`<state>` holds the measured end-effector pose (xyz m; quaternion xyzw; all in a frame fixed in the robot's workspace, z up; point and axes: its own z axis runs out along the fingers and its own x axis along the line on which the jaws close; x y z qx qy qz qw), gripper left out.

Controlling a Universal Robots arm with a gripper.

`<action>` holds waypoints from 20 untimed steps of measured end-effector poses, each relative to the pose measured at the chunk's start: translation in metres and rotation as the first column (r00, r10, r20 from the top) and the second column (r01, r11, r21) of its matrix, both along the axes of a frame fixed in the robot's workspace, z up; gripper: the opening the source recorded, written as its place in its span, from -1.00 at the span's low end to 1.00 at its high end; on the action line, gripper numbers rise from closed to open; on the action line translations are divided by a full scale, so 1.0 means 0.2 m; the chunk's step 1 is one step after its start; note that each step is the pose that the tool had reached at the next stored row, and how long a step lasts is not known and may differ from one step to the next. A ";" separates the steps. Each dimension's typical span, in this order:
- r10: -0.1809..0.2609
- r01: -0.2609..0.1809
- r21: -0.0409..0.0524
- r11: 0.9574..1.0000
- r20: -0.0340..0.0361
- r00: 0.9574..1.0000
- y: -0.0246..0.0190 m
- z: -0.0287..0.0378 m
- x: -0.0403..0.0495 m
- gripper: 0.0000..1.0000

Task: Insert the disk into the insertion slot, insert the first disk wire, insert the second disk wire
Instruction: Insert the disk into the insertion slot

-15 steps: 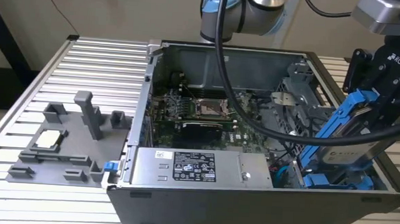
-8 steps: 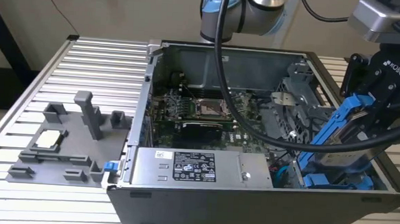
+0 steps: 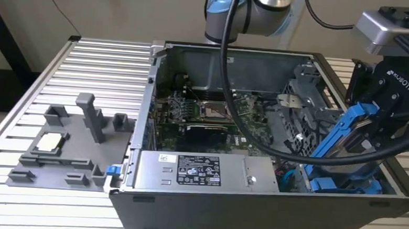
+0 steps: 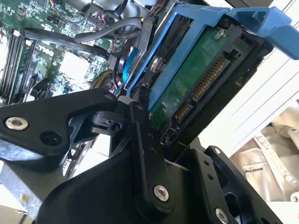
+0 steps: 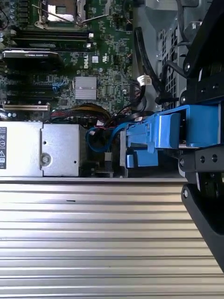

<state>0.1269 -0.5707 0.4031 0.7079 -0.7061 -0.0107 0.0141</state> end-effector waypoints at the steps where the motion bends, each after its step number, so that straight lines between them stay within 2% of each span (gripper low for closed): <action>1: 0.000 0.000 0.000 1.000 0.000 1.000 0.000 -0.009 0.000 -0.35; 16: 0.000 0.000 0.000 1.000 -0.002 1.000 0.000 -0.145 0.011 -0.35; 20: 0.000 0.000 0.000 1.000 -0.002 1.000 0.000 -0.168 0.012 -0.35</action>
